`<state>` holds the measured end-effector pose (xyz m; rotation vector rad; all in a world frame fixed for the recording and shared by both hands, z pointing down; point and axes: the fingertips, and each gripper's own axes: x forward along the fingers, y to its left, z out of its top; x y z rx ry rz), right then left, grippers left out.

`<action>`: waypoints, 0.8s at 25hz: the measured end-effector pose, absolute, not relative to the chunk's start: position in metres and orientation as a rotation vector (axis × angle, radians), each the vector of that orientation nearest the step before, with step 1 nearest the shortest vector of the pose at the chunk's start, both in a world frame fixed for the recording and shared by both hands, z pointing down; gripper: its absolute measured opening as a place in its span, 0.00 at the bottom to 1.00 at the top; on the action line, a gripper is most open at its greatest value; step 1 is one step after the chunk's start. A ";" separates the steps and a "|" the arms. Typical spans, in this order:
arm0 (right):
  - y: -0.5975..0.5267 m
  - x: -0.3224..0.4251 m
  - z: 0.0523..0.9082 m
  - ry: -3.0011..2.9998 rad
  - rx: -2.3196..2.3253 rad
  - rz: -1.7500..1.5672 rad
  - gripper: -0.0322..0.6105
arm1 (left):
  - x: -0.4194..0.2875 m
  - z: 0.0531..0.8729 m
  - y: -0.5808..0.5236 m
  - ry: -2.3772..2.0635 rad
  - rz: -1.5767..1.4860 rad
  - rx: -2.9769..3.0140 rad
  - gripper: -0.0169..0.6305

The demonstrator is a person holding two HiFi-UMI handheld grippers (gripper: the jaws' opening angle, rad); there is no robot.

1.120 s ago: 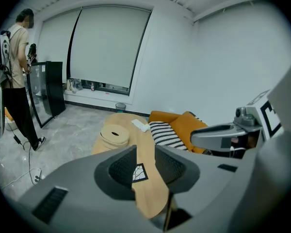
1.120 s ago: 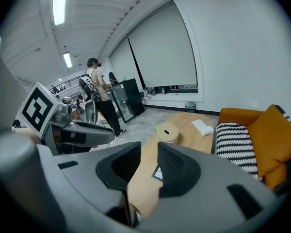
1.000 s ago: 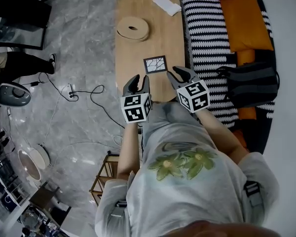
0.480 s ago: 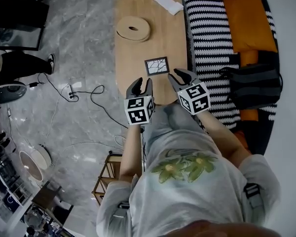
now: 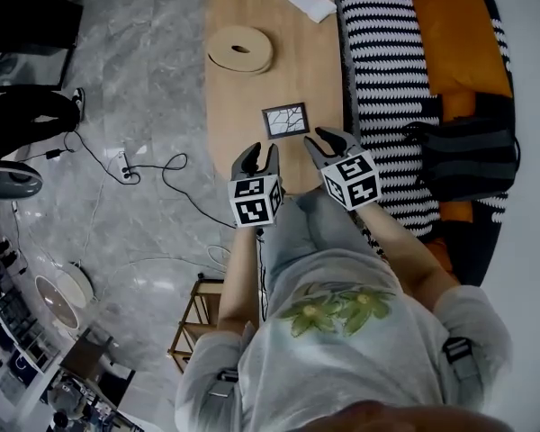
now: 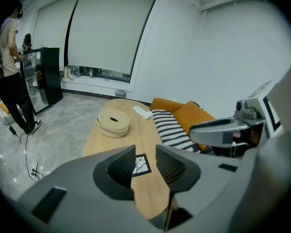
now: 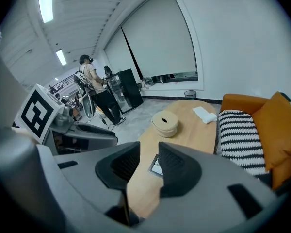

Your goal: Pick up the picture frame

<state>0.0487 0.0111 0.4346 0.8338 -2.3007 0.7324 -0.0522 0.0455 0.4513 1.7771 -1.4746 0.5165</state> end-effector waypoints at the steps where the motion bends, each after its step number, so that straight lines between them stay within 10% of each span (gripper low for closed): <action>1: 0.010 0.049 0.438 -2.298 0.833 0.735 0.21 | -0.052 0.455 0.044 -1.474 0.518 1.774 0.22; 20: -0.011 0.056 0.503 -2.255 0.850 0.760 0.21 | -0.061 0.512 0.024 -1.460 0.561 1.746 0.22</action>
